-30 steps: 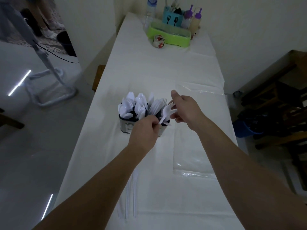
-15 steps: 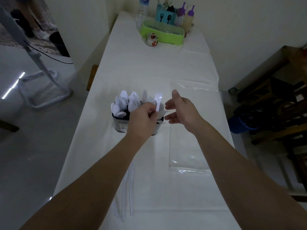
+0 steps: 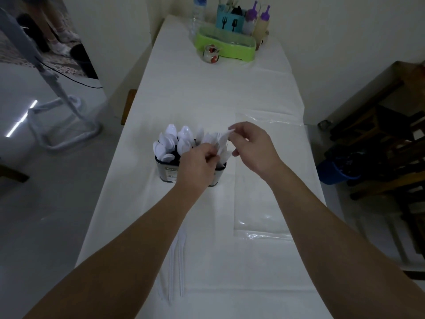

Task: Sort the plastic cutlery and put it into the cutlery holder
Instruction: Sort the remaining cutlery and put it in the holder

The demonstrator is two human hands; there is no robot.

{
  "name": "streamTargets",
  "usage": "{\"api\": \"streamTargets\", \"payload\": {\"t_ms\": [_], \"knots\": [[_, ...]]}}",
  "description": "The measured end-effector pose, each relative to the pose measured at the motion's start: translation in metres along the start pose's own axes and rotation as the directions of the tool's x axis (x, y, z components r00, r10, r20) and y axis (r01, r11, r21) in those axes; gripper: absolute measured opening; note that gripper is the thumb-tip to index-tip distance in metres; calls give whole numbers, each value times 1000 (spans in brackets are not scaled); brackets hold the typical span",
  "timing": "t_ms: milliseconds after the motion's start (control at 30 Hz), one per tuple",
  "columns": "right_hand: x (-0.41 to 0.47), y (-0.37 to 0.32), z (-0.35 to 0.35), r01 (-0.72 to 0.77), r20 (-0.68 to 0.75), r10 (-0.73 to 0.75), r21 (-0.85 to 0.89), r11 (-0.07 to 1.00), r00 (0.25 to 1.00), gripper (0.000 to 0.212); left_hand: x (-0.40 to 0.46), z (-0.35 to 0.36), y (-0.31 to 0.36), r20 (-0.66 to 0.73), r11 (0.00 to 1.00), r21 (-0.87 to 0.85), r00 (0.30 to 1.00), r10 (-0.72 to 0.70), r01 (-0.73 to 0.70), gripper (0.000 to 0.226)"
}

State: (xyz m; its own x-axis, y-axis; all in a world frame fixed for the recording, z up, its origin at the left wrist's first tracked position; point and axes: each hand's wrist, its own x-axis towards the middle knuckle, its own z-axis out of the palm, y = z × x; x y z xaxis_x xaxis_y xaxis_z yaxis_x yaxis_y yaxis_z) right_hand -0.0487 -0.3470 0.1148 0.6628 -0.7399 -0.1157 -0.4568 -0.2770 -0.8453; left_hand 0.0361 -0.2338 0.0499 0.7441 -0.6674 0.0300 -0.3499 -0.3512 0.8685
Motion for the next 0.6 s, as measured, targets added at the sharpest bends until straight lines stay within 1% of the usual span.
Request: {"api": "streamTargets", "payload": {"t_ms": [100, 167, 233, 300, 333, 400, 500, 600], "knots": [[0, 0, 2, 132, 11, -132, -124, 983, 991, 22, 3, 0, -1, 8, 998, 60, 1000, 11, -11, 7], [-3, 0, 2, 216, 17, -218, -233, 948, 976, 15, 6, 0, -3, 23, 993, 114, 1000, 21, -24, 8], [-2, 4, 2, 336, 53, -343, -384, 860, 938, 13, 7, -1, -5, 67, 983, 177, 997, 33, -44, 10], [-2, 9, 3, 419, 142, -408, -519, 745, 902, 16, 4, -2, -5, 110, 969, 235, 992, 55, -79, 16], [-2, 11, 5, 432, 177, -407, -558, 709, 896, 18, 2, -3, -4, 112, 964, 248, 991, 72, -98, 18], [-5, 14, 9, 433, 203, -396, -603, 670, 896, 20, -4, -5, -3, 88, 964, 240, 992, 95, -113, 21], [-10, 16, 18, 427, 187, -413, -650, 628, 891, 20, -13, -14, -3, 36, 975, 189, 993, 115, -120, 21], [-17, 22, 25, 415, 150, -445, -694, 588, 883, 19, -29, -33, -2, -37, 989, 80, 991, 125, -122, 19]]}}
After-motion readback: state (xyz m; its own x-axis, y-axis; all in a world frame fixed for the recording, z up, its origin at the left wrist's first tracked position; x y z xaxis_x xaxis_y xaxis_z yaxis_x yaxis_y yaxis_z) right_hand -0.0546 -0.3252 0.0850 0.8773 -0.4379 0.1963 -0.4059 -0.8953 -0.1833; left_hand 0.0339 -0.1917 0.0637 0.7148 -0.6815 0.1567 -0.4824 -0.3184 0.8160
